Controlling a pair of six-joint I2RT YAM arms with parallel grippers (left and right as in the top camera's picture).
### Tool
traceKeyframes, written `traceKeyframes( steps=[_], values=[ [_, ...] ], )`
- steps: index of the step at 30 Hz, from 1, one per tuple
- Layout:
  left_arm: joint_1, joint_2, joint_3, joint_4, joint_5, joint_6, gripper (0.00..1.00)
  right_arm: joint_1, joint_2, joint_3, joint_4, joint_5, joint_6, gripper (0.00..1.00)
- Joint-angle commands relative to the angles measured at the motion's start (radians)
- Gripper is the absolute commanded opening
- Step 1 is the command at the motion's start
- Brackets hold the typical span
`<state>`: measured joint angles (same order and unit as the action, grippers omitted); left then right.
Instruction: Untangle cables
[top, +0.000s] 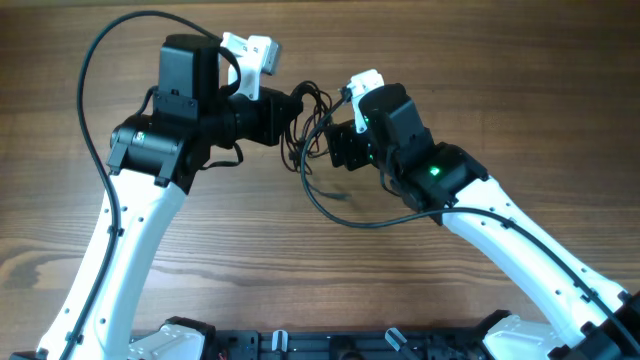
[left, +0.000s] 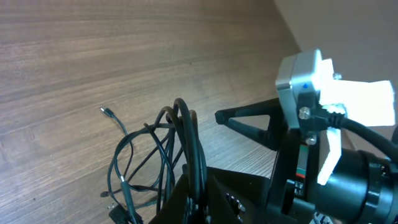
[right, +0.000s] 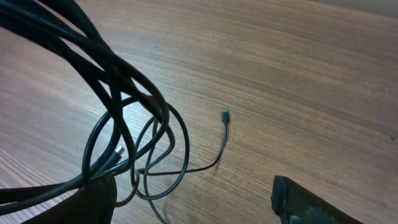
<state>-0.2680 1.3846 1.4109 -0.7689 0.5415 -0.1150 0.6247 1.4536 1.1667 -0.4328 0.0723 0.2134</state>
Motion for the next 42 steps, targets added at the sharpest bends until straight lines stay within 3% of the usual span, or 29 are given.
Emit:
traceKeyframes(
  steps=[1, 15, 18, 24, 25, 28, 35, 38, 40, 42],
  values=[
    [0.004, -0.022, 0.014, 0.044, 0.019, -0.029, 0.04, 0.000, 0.034, 0.007, 0.004, -0.045, 0.040, 0.82],
    [0.004, -0.034, 0.014, 0.054, -0.010, -0.032, 0.04, 0.000, 0.056, 0.003, -0.010, -0.254, 0.051, 0.80],
    [0.004, -0.035, 0.014, 0.054, -0.007, -0.051, 0.04, 0.000, 0.092, 0.003, 0.018, -0.254, 0.051, 0.56],
    [0.004, -0.035, 0.014, 0.043, -0.007, -0.050, 0.04, 0.000, 0.224, 0.003, 0.135, -0.337, 0.049, 0.50],
    [0.004, -0.035, 0.014, 0.041, -0.007, -0.050, 0.04, 0.000, 0.227, 0.003, 0.141, -0.340, 0.052, 0.43],
    [0.004, -0.034, 0.014, 0.033, -0.007, -0.050, 0.04, 0.000, 0.221, 0.003, 0.140, -0.340, 0.051, 0.04],
    [0.005, -0.034, 0.014, 0.024, -0.010, -0.049, 0.04, 0.000, 0.166, 0.004, 0.106, -0.340, 0.052, 0.06],
    [0.005, -0.034, 0.014, 0.026, -0.011, -0.050, 0.04, 0.000, 0.109, 0.004, 0.077, -0.340, 0.050, 0.35],
    [0.005, -0.034, 0.014, 0.025, -0.011, -0.050, 0.04, 0.000, 0.083, 0.004, 0.078, -0.340, 0.049, 0.41],
    [0.004, -0.034, 0.014, 0.025, -0.011, -0.051, 0.04, 0.000, 0.061, 0.004, 0.078, -0.344, 0.052, 0.41]
  ],
)
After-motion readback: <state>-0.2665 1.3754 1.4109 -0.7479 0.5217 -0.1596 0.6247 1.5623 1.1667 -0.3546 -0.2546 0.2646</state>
